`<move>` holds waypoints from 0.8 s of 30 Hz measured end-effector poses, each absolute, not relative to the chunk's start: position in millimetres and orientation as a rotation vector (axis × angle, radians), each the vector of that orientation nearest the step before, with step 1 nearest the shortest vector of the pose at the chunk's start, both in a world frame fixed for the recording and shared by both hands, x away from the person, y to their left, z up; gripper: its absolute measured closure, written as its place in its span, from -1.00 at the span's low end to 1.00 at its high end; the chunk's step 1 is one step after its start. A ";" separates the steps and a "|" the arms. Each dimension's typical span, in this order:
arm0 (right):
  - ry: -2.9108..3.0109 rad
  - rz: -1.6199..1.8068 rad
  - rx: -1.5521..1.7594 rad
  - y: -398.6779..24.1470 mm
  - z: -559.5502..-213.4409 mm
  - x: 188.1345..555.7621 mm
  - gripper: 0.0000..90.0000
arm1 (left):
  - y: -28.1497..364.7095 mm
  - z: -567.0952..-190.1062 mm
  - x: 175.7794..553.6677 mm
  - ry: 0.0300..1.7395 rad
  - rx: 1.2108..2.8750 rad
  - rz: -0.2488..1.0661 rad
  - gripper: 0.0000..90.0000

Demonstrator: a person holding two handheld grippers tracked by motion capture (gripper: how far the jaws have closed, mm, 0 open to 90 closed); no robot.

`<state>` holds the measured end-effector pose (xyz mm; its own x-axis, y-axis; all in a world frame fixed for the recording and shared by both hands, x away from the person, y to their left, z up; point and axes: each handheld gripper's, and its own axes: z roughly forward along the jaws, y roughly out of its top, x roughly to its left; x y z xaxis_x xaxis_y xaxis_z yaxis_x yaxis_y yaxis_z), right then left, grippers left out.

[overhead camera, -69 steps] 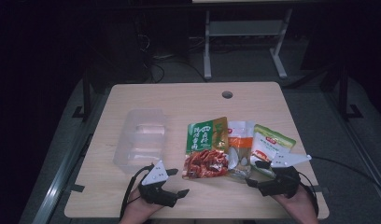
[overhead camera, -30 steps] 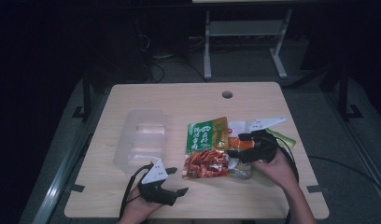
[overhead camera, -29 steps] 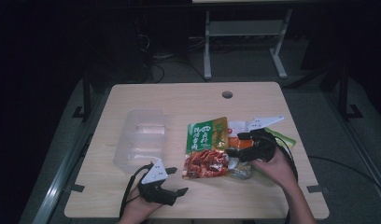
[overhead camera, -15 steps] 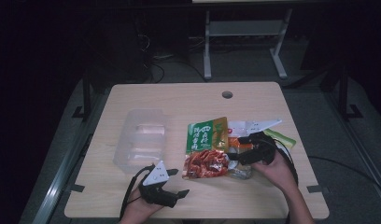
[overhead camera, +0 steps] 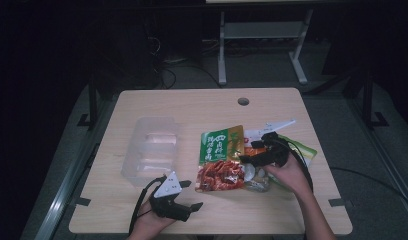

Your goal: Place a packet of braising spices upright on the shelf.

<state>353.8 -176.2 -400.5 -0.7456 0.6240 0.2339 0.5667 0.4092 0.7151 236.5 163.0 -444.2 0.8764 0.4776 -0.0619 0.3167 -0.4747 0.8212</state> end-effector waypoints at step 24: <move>2.754 0.951 1.274 -141.1 -424.7 425.3 0.71 | 160.3 -442.9 235.5 0.565 2.092 0.203 -0.53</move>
<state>425.3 -141.1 -424.7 -0.6783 0.6823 0.2726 0.7051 0.5001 0.5028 235.5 160.3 -442.9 0.8806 0.4682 -0.0728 0.3149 -0.4633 0.8284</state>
